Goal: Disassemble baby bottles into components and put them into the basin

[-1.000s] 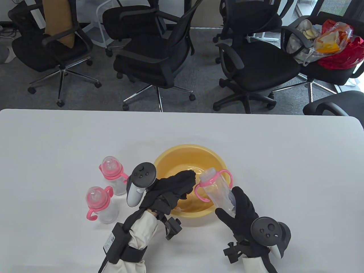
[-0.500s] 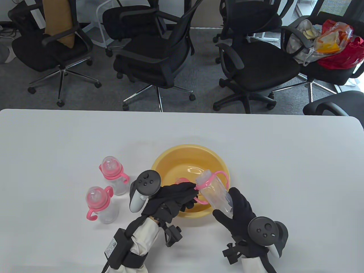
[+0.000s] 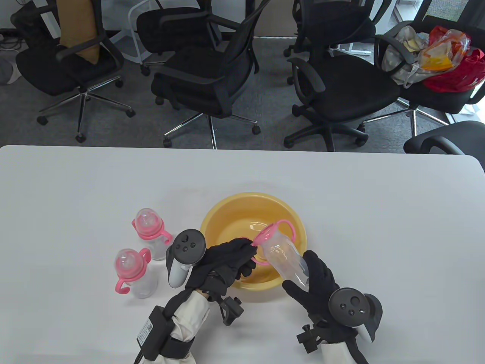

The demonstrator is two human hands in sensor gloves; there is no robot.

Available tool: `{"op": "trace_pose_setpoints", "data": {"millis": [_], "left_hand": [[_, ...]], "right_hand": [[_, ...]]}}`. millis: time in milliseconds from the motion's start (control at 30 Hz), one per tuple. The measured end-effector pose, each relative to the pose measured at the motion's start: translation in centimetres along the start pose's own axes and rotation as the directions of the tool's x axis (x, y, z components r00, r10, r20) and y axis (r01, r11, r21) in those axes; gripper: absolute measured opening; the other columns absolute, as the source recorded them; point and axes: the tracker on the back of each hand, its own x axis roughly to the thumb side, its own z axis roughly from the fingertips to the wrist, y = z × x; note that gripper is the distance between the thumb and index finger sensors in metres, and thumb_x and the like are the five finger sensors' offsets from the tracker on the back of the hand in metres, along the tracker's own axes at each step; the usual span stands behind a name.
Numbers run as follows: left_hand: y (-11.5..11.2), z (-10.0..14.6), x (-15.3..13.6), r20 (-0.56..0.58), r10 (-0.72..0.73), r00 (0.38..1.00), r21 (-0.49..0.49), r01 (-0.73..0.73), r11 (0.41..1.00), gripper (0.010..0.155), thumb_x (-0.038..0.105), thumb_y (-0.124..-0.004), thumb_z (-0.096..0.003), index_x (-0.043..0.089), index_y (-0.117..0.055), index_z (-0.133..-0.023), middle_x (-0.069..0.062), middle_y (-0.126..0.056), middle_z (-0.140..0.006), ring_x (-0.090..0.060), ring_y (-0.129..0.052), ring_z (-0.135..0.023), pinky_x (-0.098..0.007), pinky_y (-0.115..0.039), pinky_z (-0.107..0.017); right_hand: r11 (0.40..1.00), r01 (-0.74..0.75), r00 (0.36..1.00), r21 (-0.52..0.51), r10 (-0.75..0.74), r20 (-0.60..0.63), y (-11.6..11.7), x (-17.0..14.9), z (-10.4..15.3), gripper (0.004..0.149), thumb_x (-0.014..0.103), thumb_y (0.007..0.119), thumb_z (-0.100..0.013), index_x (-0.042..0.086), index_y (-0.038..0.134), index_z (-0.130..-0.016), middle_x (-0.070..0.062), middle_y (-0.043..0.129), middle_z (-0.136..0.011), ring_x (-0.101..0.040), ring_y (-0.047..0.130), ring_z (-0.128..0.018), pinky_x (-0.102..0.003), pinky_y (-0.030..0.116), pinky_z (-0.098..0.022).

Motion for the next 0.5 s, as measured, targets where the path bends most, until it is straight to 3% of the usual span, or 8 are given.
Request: {"op": "trace_pose_setpoints", "data": {"millis": [300,500], "left_hand": [[2.8,0.0,-0.6,-0.112,-0.053,0.992,0.181,0.072,0.981,0.048,0.026,-0.073,-0.0614,-0.012,-0.083,-0.09,-0.022,-0.097,-0.065,-0.033,-0.099,-0.048,-0.037,-0.087,-0.028],[3.9,-1.5,-0.8,-0.266,-0.172,0.948,0.15,0.217,0.965,0.048,0.025,-0.073,-0.0614,-0.013,-0.083,-0.09,-0.023,-0.097,-0.066,-0.034,-0.099,-0.048,-0.037,-0.087,-0.028]], "right_hand": [[1.0,0.013,1.0,0.001,-0.013,0.0,-0.1,-0.1,0.0,0.086,0.052,0.077,-0.053,0.002,0.039,-0.111,-0.026,0.058,-0.106,-0.051,0.068,-0.081,-0.053,0.073,-0.059],[1.0,0.021,1.0,-0.005,-0.021,0.001,-0.2,-0.2,0.0,0.086,0.052,0.077,-0.053,0.002,0.039,-0.111,-0.026,0.058,-0.106,-0.051,0.068,-0.081,-0.053,0.073,-0.059]]}}
